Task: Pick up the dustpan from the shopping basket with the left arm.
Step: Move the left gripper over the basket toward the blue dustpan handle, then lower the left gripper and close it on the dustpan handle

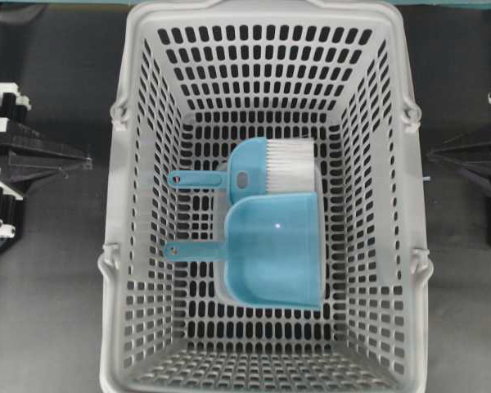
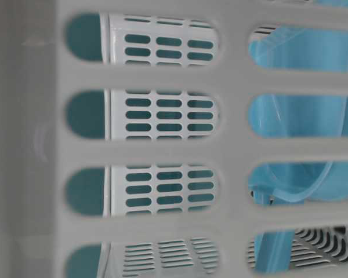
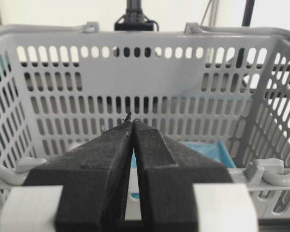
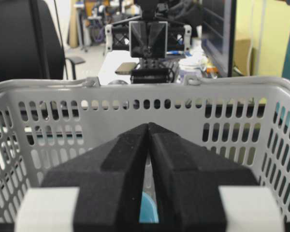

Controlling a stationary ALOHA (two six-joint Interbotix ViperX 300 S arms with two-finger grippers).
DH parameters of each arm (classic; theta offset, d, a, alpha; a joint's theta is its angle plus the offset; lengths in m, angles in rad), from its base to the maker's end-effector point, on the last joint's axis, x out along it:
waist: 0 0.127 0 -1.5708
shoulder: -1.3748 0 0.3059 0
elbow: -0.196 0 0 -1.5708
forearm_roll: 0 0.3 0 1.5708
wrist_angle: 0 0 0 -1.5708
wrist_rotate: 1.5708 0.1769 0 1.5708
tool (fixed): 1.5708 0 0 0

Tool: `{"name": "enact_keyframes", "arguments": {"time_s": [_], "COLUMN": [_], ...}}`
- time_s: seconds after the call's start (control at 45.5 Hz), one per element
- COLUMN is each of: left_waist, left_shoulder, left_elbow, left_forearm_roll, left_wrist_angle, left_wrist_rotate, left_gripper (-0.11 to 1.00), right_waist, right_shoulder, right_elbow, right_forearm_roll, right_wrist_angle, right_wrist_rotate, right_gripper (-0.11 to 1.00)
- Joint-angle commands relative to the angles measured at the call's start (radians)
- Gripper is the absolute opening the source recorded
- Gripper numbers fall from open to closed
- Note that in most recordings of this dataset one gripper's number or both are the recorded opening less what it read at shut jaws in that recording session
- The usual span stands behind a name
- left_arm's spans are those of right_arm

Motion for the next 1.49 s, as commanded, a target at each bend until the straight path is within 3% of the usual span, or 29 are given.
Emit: {"name": "enact_keyframes", "arguments": {"time_s": [0.0,0.088,0.308,0.527,0.923,1.033,1.208,1.274,1.34,1.472], "left_waist": [-0.026,-0.028,-0.08,-0.097,-0.115,-0.118,-0.141,-0.15,-0.156,-0.167], "left_shoulder": [0.009,0.049,0.262,0.491,0.83,0.89,0.959,0.986,1.008,1.034], "left_elbow": [-0.115,-0.215,-0.526,-0.778,-1.068,-1.095,-1.091,-1.083,-1.069,-1.04], "left_forearm_roll": [0.043,0.043,0.043,0.043,0.043,0.043,0.043,0.043,0.043,0.043], "left_wrist_angle": [0.077,0.209,0.612,0.925,1.338,1.381,1.385,1.387,1.385,1.37], "left_wrist_rotate": [-0.015,-0.011,-0.003,-0.002,-0.021,-0.028,-0.038,-0.055,-0.08,-0.117], "left_gripper": [0.06,0.0,0.0,0.0,0.01,0.19,0.69,0.83,0.9,0.88], "right_waist": [-0.012,-0.02,-0.037,-0.043,-0.043,-0.043,-0.043,-0.043,-0.043,-0.043], "right_shoulder": [0.006,-0.006,-0.074,-0.16,-0.206,-0.206,-0.206,-0.206,-0.206,-0.206], "right_elbow": [-0.018,-0.018,-0.026,-0.035,-0.028,-0.025,-0.021,-0.02,-0.02,-0.018], "right_forearm_roll": [0.002,0.005,0.005,0.005,0.003,0.005,0.005,0.003,0.005,0.005], "right_wrist_angle": [-0.005,0.029,0.244,0.408,0.433,0.431,0.431,0.431,0.431,0.431], "right_wrist_rotate": [0.008,0.008,-0.003,0.003,0.006,0.008,0.008,0.008,0.008,0.008], "right_gripper": [0.0,0.0,0.0,0.0,0.0,0.0,0.0,0.0,0.0,0.0]}}
